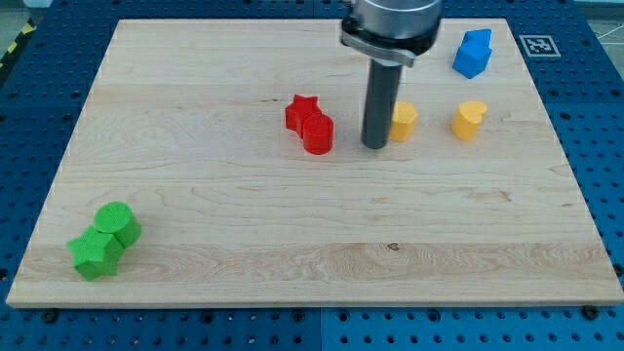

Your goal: Push yellow heart down a bit

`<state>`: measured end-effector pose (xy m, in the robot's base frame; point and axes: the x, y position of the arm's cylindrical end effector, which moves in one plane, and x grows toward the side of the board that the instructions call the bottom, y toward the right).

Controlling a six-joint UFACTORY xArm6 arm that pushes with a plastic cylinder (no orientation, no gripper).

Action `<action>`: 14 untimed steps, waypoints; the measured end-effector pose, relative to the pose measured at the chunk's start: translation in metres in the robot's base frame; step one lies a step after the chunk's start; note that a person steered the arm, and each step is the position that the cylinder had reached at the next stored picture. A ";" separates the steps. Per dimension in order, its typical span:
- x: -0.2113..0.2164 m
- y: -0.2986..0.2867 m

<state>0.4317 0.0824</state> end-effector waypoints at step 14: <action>-0.044 0.151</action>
<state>0.3873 0.2330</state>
